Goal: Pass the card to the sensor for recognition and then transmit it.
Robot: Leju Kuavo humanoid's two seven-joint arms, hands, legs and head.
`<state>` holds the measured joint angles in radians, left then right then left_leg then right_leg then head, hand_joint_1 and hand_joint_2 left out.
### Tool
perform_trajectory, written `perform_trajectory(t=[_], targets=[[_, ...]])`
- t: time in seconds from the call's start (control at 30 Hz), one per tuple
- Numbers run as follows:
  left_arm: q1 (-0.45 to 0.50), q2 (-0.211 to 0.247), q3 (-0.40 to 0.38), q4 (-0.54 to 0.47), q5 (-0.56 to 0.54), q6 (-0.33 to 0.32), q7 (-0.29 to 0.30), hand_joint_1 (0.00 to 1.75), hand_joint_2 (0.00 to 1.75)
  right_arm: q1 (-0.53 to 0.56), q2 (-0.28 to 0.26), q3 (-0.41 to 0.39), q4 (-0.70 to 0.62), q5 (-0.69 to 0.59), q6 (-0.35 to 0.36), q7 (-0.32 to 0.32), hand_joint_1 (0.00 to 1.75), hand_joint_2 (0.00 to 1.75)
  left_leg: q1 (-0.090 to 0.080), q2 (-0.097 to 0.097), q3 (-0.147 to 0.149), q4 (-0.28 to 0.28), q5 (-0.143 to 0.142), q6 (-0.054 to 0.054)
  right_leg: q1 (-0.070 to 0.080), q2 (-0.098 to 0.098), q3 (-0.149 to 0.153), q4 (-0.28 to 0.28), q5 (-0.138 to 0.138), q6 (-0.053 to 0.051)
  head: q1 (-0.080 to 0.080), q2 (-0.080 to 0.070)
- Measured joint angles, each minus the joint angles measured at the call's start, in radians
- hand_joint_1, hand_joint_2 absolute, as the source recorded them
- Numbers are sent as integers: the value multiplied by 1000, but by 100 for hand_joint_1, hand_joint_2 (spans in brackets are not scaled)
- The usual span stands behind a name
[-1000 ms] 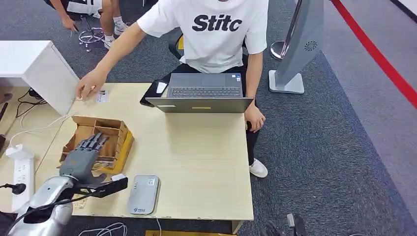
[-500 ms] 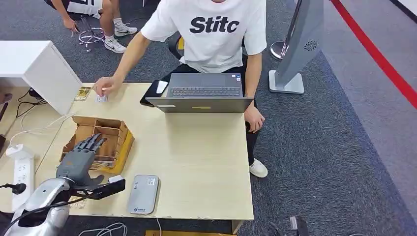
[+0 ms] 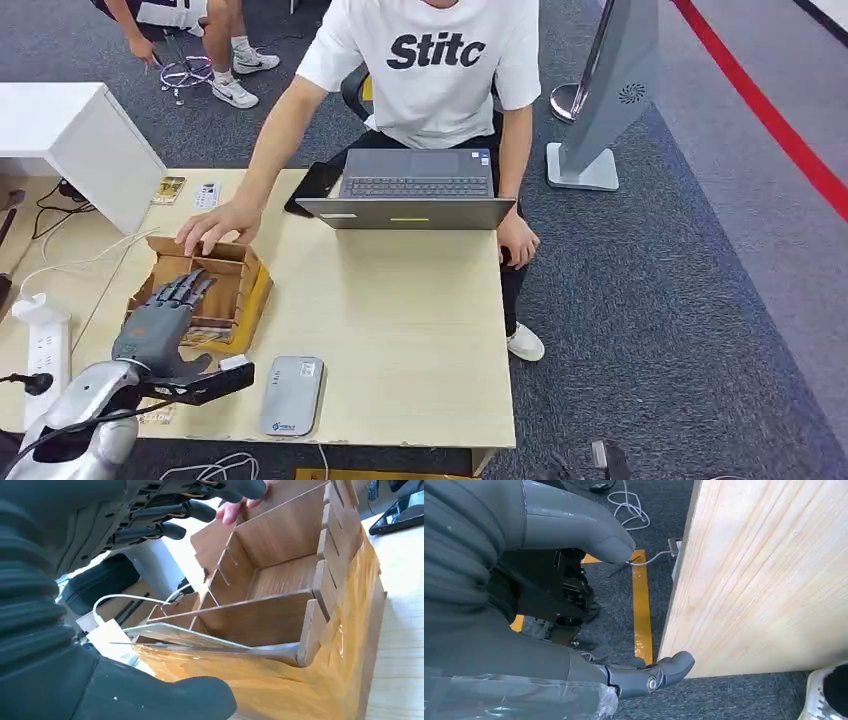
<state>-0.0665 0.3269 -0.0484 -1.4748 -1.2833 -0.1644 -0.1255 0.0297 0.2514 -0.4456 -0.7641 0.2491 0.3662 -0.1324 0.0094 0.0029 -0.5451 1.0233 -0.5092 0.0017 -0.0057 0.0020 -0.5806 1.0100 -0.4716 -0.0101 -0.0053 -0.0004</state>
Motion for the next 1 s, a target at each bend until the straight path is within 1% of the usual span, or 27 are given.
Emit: perform_trajectory(t=[0.23,0.47,0.87,1.0], targets=[[55,0,7,-57,18,-9,0,0,175,10,0,-1,-19,-7,-8,7,0,175,0,0,0,0,0,0,0,1,0,0,0,0,0,0],[80,0,16,-74,19,-10,0,0,175,13,0,-2,-29,-7,-7,11,0,175,0,0,0,0,0,0,0,1,0,0,0,0,1,0],[86,4,41,-75,17,-10,1,0,175,15,0,-5,-32,-3,-6,16,0,175,0,0,0,0,0,0,0,0,0,0,0,0,1,0],[86,3,45,-76,3,-7,9,0,175,18,0,-6,-37,0,-5,17,0,175,0,0,0,0,0,0,0,0,0,0,0,0,0,0]])
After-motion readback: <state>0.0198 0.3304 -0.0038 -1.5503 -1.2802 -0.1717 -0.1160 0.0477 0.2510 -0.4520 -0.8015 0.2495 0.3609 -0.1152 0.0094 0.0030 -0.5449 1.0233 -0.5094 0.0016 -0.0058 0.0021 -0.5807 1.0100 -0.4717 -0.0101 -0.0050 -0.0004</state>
